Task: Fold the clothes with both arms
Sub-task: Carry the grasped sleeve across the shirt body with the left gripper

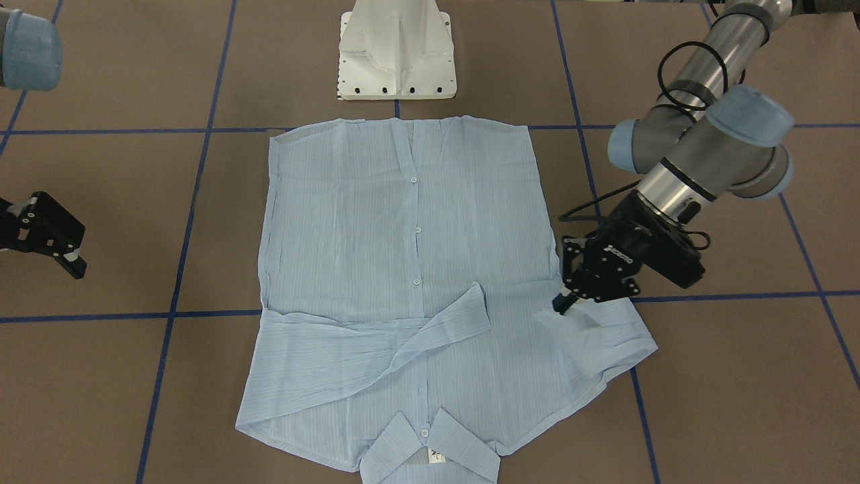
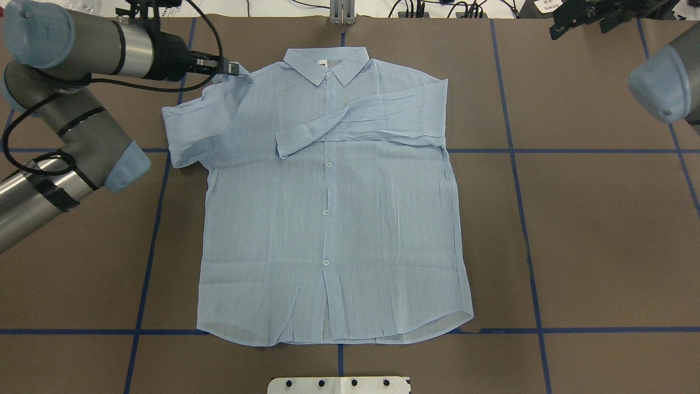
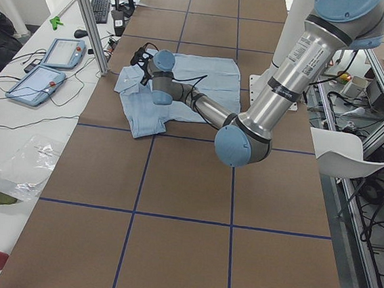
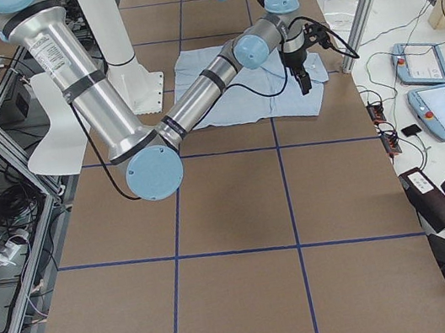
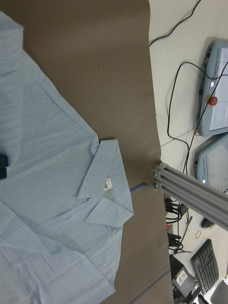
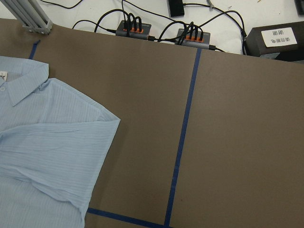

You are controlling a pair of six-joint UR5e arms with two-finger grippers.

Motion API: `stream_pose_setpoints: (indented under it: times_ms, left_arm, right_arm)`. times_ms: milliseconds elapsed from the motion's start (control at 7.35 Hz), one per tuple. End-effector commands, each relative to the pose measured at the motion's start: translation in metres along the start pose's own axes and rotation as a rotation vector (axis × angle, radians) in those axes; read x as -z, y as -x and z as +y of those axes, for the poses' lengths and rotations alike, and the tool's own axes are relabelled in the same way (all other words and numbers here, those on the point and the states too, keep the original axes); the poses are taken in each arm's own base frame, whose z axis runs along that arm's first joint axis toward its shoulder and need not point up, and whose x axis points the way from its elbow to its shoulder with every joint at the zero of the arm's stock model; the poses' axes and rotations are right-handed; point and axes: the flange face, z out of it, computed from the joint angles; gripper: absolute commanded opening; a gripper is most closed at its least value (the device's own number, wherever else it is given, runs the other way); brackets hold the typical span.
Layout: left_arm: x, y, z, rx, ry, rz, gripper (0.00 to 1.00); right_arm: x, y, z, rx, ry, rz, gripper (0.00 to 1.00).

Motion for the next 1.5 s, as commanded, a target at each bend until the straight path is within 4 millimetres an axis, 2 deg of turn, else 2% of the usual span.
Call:
stream_pose_setpoints:
  times_ms: [0,272,408,544,952,1088,1224,1360]
  left_arm:
    - [-0.043,-0.081,0.021,0.030,-0.038,0.058,0.00]
    - [-0.079,-0.118,0.022,0.017,-0.034,0.069,0.00]
    - [-0.104,-0.136,0.031,0.010,-0.023,0.064,0.00]
    - [-0.122,-0.149,0.048,-0.030,-0.032,0.050,0.00]
    - [-0.148,-0.162,0.087,-0.071,-0.018,0.027,0.00]
    - [-0.167,-0.174,0.095,-0.093,-0.020,0.004,0.00]
    - [-0.185,-0.191,0.094,-0.092,-0.014,-0.053,0.00]
    - [-0.189,-0.198,0.094,-0.091,-0.009,-0.076,0.60]
  right_arm:
    - [0.000,0.000,0.000,0.001,0.001,0.000,1.00]
    - [0.000,0.000,0.000,-0.001,0.001,0.000,0.99]
    - [0.000,0.000,0.000,0.000,0.000,0.000,0.99]
    - [0.000,-0.001,0.000,-0.001,0.000,0.002,1.00]
    - [-0.002,-0.001,0.000,-0.001,0.001,0.004,0.99]
    - [-0.002,-0.001,0.000,-0.002,0.003,0.004,1.00]
    - [-0.003,0.000,0.000,-0.001,0.004,0.004,1.00]
    - [-0.004,-0.001,0.000,-0.002,0.004,0.006,1.00]
